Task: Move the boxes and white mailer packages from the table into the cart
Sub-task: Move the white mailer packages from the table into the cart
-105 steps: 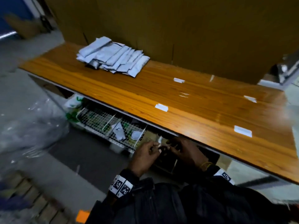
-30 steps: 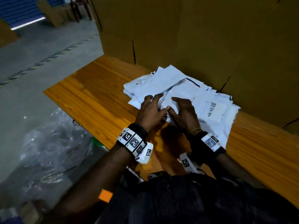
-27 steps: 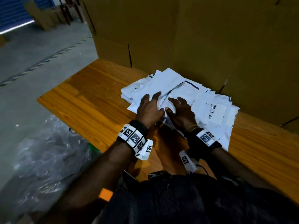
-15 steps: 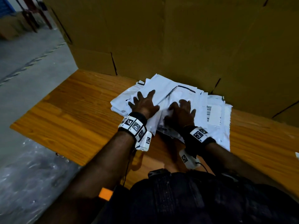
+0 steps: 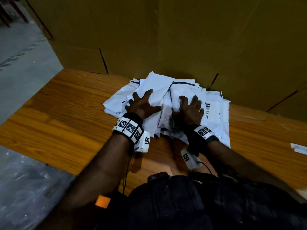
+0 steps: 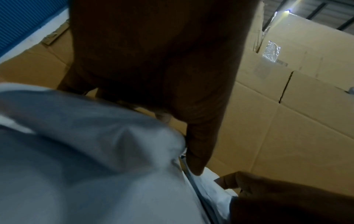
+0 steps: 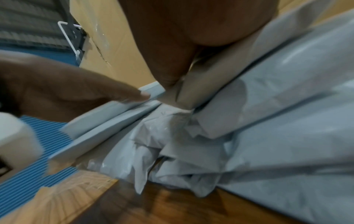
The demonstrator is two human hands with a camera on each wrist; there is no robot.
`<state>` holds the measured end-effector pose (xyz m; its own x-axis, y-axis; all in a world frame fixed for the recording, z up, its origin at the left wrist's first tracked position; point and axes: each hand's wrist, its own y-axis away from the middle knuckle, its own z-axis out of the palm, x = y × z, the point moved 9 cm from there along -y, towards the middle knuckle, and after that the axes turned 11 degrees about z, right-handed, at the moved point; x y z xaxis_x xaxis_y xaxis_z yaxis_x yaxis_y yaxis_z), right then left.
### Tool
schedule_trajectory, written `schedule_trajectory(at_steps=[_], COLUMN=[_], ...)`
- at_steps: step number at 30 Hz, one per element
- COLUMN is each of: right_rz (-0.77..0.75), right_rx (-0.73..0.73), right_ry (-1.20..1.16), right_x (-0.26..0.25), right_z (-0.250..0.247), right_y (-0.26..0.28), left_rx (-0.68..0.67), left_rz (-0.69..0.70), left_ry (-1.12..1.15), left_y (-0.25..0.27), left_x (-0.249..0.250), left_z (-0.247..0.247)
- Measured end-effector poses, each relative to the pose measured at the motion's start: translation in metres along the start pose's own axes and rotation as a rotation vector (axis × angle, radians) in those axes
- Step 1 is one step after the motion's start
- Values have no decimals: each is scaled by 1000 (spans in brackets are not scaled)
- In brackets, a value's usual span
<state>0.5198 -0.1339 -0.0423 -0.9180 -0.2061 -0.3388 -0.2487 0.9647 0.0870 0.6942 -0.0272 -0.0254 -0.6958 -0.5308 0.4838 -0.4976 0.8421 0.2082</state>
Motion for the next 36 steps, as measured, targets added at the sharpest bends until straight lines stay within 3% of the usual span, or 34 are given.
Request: schedule_trajectory(at_steps=[6, 10, 21, 28, 36], right_rz=[-6, -22, -63, -69, 43], right_rx=[6, 42, 71, 77, 30], right_ry=[97, 116, -332, -388, -357], right_x=[0, 4, 36, 86, 167], right_z=[-6, -16, -62, -68, -66], right_y=[-6, -7, 32, 85, 126], left_rx=[6, 103, 383, 257, 122], left_rz=[35, 37, 178, 339, 402], left_ry=[-10, 51, 254, 394, 418], left_y=[8, 13, 52, 89, 124], left_x=[4, 4, 30, 63, 83], left_z=[2, -6, -31, 25, 91])
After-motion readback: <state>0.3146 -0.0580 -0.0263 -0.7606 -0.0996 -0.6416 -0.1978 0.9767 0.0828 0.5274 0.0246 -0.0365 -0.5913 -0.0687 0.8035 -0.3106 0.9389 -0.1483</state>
